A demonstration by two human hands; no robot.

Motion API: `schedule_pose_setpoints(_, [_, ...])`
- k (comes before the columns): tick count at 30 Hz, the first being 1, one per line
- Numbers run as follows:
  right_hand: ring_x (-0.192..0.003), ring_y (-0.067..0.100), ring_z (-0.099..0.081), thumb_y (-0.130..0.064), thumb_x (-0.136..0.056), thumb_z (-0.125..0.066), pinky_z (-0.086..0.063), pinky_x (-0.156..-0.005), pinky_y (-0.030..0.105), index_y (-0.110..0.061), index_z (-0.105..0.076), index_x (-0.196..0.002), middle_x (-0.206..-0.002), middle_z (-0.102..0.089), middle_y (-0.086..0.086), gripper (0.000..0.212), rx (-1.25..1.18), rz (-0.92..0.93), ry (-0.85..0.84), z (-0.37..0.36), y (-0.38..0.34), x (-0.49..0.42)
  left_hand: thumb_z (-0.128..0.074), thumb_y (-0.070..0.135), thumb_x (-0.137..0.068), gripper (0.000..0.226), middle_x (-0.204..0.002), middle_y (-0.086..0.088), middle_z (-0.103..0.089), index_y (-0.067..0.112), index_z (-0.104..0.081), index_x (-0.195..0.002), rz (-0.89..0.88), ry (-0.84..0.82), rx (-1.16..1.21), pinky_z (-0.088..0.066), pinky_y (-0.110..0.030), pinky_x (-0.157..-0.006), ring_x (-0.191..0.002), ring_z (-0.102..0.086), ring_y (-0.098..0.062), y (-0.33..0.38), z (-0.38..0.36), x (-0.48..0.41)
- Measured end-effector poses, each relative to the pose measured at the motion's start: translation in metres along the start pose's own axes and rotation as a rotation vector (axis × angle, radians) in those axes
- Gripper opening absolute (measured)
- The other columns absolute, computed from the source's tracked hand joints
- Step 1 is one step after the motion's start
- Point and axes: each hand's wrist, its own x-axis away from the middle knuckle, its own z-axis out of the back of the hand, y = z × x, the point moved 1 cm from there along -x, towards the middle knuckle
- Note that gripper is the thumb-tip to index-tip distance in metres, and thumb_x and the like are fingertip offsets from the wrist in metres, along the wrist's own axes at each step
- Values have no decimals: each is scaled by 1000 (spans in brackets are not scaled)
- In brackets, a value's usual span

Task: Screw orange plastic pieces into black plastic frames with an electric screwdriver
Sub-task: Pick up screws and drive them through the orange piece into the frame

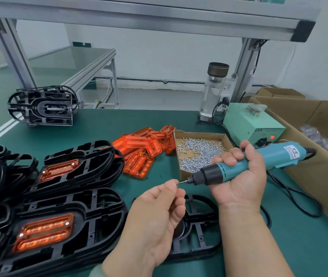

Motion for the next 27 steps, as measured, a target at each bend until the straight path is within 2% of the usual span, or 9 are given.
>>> schedule_pose_setpoints(9, [-42,3,-43,-20,-95,-48,-42,-52,17,-22,-55,-88,-56,-47,-11,10,8,5,-34,0,2,0,-57,11,-92,12,-59,-1,-65,3,-65,-88,-112,15,-209,-48,-15,-47,-49,-55,-4,-2,3,-4])
schedule_pose_setpoints(12, [-42,3,-43,-21,-87,-53,-42,-52,17,-22,-54,-88,-55,-47,-11,2,26,17,-64,-1,2,0,-60,11,-91,13,-59,0,-66,4,-67,-83,-158,29,-281,-49,-16,-48,-50,-56,-5,-4,4,-6])
schedule_pose_setpoints(15, [-43,4,-43,-23,-80,-55,-42,-52,18,-22,-53,-88,-56,-46,-11,8,50,31,-97,-1,2,1,-62,10,-89,10,-61,-2,-68,8,-69,-83,-182,50,-323,-49,-16,-49,-51,-58,-6,-3,7,-7])
schedule_pose_setpoints(17, [-43,4,-43,-23,-81,-54,-42,-52,19,-22,-53,-88,-55,-46,-11,7,58,39,-107,-1,1,1,-62,7,-88,9,-65,-3,-70,12,-68,-93,-181,27,-323,-49,-16,-51,-53,-60,-7,-1,8,-5])
schedule_pose_setpoints(20, [-43,4,-43,-23,-79,-55,-42,-52,18,-22,-54,-87,-55,-46,-11,8,45,39,-104,-1,-1,1,-64,6,-87,45,-69,-4,-72,18,-52,-128,-204,-18,-351,-50,-15,-55,-56,-62,-7,-2,10,-3])
schedule_pose_setpoints(22, [-43,4,-43,-23,-80,-55,-42,-53,18,-22,-54,-87,-55,-46,-11,6,33,45,-94,0,-3,0,-64,8,-87,55,-71,-3,-72,15,-43,-137,-223,8,-394,-50,-15,-57,-58,-63,-7,0,11,-1])
schedule_pose_setpoints(23, [-43,4,-43,-22,-82,-54,-43,-53,18,-21,-54,-86,-55,-46,-11,4,27,49,-85,0,-4,0,-63,8,-88,52,-71,-2,-72,17,-45,-135,-251,17,-441,-50,-14,-57,-58,-63,-6,1,12,1])
schedule_pose_setpoints(25, [-43,4,-43,-20,-88,-51,-43,-53,18,-21,-54,-87,-55,-46,-11,4,11,53,-64,0,-7,-1,-61,9,-89,34,-71,3,-72,26,-56,-118,-358,37,-601,-50,-11,-58,-57,-63,-3,2,14,9])
schedule_pose_setpoints(27, [-43,4,-43,-19,-93,-48,-43,-53,18,-21,-53,-87,-55,-46,-11,9,5,40,-45,1,-8,-2,-59,17,-89,21,-72,14,-70,34,-63,-101,-514,6,-924,-46,-7,-62,-63,-63,3,3,21,15])
